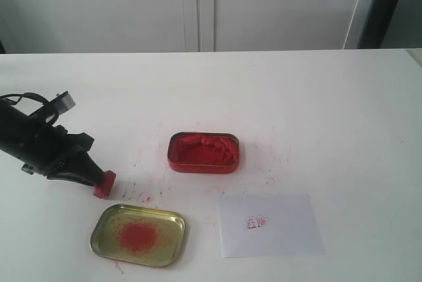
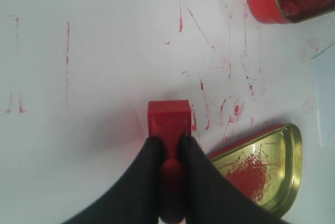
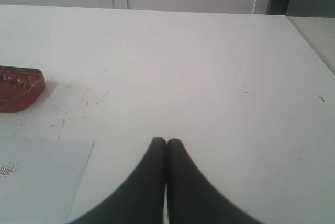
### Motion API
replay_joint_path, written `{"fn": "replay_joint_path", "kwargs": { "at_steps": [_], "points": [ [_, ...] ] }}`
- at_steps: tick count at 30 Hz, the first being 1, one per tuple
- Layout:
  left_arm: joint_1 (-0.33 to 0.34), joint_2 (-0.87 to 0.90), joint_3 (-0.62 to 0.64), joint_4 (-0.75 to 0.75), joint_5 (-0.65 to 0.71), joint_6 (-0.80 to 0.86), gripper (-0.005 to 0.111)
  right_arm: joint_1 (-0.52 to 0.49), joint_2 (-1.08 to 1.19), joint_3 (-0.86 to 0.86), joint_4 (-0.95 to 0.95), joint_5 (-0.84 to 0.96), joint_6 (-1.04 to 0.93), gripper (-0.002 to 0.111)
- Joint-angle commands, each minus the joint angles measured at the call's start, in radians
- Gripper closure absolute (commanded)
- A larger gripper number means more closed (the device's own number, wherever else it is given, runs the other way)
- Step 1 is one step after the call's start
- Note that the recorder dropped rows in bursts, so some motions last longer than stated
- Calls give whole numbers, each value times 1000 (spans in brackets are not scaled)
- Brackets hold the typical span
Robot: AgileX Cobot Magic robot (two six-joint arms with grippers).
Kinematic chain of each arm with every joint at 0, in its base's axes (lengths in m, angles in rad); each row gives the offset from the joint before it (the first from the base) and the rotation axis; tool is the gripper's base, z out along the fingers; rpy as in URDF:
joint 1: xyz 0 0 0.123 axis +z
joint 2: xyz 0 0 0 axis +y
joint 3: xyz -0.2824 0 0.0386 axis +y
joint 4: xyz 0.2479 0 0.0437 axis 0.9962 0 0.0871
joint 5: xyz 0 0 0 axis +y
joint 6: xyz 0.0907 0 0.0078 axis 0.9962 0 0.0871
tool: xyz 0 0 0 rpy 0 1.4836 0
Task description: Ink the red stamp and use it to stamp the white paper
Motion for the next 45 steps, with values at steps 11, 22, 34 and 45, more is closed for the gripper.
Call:
{"fn": "replay_joint_path", "kwargs": {
  "at_steps": [11,22,34,45],
  "points": [
    [2,-14,8,-20,0,-3,60,1,-5,5,-2,-14,-3,108],
    [60,-55,5,9,1,-21,60,1,-5,5,-2,-14,-3,108],
    [88,-121,5,34,1,-24,60,1,-5,5,-2,-14,-3,108],
    [88,-121,5,34,1,-33,87,1,-5,5,-2,-14,-3,108]
  ]
}}
